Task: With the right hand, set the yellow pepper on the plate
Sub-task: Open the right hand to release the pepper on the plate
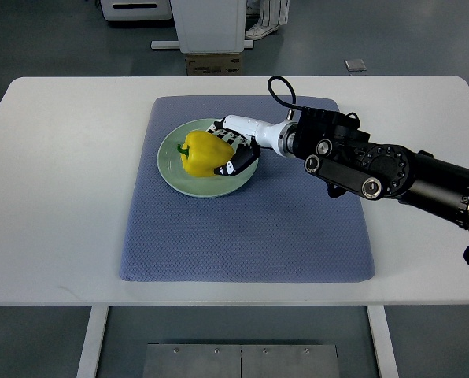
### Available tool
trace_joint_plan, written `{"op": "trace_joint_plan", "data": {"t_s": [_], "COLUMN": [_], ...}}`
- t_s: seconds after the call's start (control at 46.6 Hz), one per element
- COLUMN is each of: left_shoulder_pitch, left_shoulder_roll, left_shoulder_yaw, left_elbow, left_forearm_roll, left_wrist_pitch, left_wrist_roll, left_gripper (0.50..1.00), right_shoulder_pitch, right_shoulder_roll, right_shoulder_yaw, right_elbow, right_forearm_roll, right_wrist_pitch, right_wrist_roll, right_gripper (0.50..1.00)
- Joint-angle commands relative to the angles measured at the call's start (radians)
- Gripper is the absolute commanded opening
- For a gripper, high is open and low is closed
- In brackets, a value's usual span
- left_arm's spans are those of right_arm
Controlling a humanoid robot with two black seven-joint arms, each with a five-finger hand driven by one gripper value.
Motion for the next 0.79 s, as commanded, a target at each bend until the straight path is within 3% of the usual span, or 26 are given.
{"op": "trace_joint_plan", "data": {"t_s": [0.0,0.236,0.429,0.772], "left_shoulder_pitch": [0.000,0.000,0.000,0.000], "left_shoulder_roll": [0.000,0.000,0.000,0.000], "left_shoulder_yaw": [0.000,0.000,0.000,0.000], "left_elbow": [0.000,0.000,0.000,0.000], "left_forearm_roll": [0.000,0.000,0.000,0.000], "left_wrist_pitch": [0.001,0.001,0.001,0.001], "left_wrist_roll": [0.000,0.000,0.000,0.000], "left_gripper": [1.000,1.000,1.000,1.000], "right_shoulder_pitch": [-0.003,-0.012,-0.014,-0.012], "right_shoulder_roll": [0.000,0.000,0.000,0.000], "right_shoulder_yaw": [0.000,0.006,0.011,0.057], "right_elbow": [0.001,0.001,0.002,0.001], "right_forearm_roll": [0.001,0.003,0.005,0.052], "right_wrist_pitch": [0.000,0.000,0.000,0.002], "right_wrist_roll": [0.000,0.000,0.000,-0.002], "right_gripper": [0.556,0.966,0.993,0.993]}}
